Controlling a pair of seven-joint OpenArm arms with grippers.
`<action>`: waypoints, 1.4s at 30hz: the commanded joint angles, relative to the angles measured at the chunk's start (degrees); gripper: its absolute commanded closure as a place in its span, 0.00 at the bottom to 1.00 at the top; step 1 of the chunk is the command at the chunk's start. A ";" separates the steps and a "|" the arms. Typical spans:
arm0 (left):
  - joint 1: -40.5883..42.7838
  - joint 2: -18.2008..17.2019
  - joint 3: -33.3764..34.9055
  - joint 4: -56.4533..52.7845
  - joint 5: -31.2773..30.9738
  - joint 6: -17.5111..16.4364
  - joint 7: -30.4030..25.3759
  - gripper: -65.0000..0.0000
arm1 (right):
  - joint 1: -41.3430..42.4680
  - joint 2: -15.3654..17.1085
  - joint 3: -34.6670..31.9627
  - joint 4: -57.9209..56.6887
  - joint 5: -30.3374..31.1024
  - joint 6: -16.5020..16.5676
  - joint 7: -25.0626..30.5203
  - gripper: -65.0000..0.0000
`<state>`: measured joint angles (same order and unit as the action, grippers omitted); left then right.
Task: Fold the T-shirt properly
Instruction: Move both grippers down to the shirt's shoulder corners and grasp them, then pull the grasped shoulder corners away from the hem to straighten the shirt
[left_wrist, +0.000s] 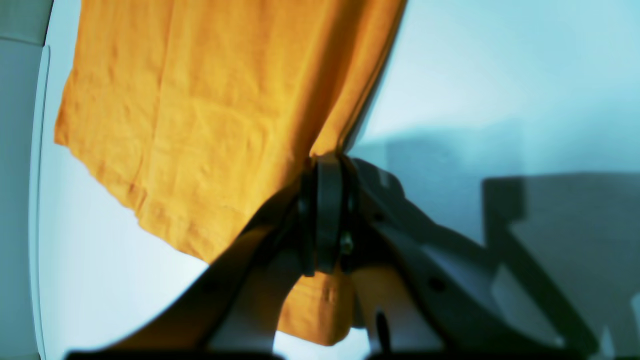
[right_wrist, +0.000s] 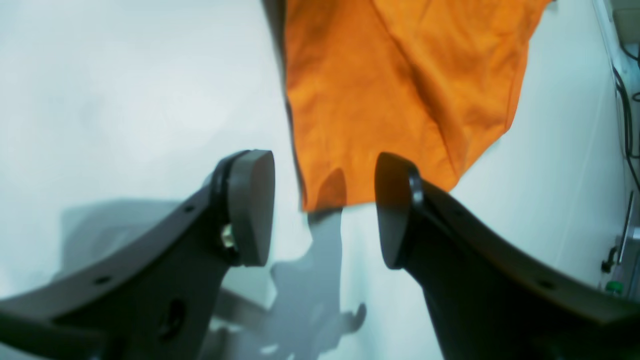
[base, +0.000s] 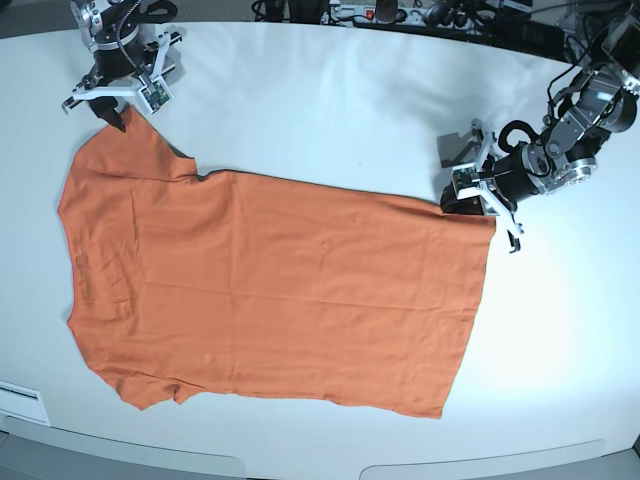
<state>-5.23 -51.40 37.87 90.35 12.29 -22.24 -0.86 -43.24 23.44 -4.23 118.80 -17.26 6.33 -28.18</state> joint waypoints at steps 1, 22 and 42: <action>0.59 -1.14 0.37 -0.90 2.23 -1.92 5.38 1.00 | 0.52 0.42 0.33 -0.66 0.87 0.37 0.17 0.47; 0.63 -6.12 0.37 8.28 -5.88 -2.10 11.54 1.00 | 2.21 2.75 0.55 0.74 -4.42 -4.90 -3.56 1.00; 11.21 -16.09 0.35 28.35 -7.63 -1.53 16.57 1.00 | -18.27 6.12 6.54 10.64 -9.51 -9.44 -5.73 1.00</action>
<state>6.28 -66.08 38.74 117.84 4.84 -24.14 16.34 -60.55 29.10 1.96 128.31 -26.35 -2.42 -34.02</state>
